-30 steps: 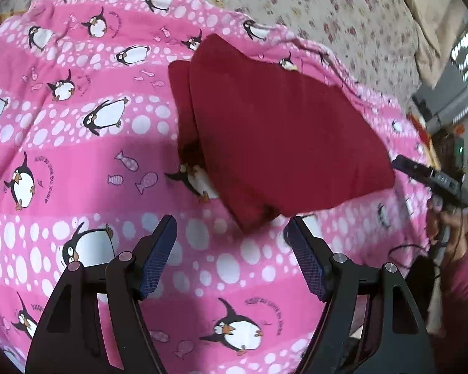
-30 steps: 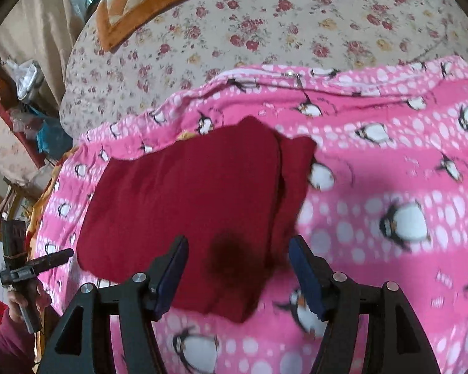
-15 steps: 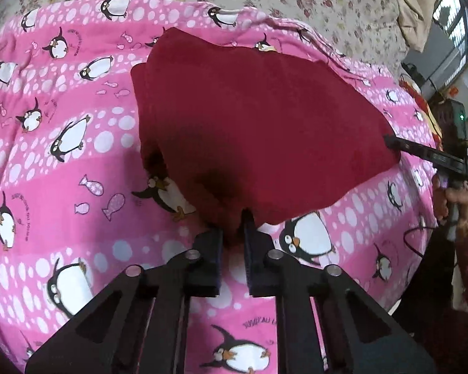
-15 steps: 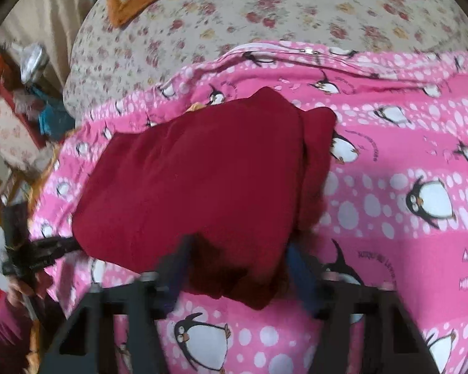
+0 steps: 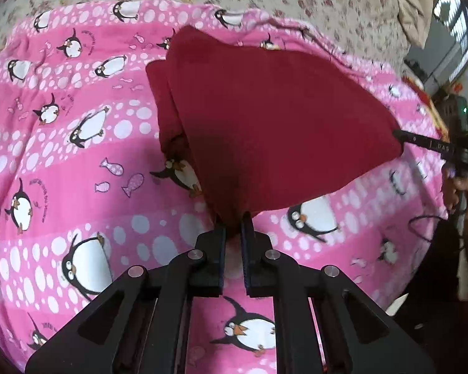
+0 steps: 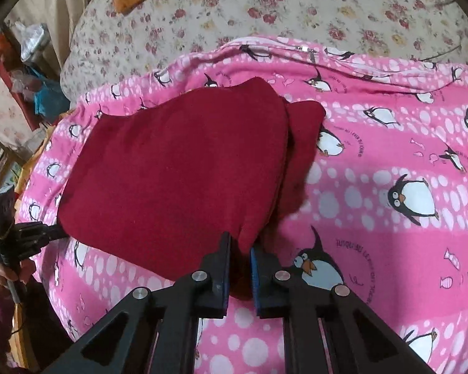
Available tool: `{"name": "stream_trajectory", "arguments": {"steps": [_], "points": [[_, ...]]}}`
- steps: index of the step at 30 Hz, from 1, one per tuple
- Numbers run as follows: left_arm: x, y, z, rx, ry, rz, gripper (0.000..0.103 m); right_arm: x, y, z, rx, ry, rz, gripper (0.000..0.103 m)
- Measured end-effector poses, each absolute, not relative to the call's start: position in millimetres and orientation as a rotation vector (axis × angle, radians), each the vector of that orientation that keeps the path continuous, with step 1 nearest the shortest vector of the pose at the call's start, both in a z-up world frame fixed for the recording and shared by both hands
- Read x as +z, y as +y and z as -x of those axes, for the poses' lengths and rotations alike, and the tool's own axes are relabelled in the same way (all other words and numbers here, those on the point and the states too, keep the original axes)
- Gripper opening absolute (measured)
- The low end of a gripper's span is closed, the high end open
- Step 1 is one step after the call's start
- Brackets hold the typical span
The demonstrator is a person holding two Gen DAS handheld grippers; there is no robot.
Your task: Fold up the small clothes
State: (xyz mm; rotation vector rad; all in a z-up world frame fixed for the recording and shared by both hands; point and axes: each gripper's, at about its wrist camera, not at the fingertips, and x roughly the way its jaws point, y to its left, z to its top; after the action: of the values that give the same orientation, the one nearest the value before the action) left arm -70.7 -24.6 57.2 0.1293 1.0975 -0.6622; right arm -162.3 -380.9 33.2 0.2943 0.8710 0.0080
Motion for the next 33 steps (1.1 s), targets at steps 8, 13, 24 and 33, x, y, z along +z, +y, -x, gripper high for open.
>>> {"name": "stream_trajectory", "arguments": {"steps": [8,13,24,33], "points": [[88.4,-21.8,67.0,-0.677,1.067,0.025,0.052,74.5,-371.6,154.5,-0.035,0.781,-0.26,0.046],[87.5,-39.8,53.1,-0.627,1.041,0.054,0.052,74.4,-350.3,100.8,-0.025,0.784,-0.211,0.046],[49.3,-63.1,31.0,-0.438,1.068,0.012,0.052,26.2,-359.8,-0.7,-0.175,0.864,-0.181,0.046],[50.2,-65.2,37.2,-0.419,1.039,-0.014,0.052,41.6,-356.4,14.0,-0.21,0.845,-0.198,0.046]]}}
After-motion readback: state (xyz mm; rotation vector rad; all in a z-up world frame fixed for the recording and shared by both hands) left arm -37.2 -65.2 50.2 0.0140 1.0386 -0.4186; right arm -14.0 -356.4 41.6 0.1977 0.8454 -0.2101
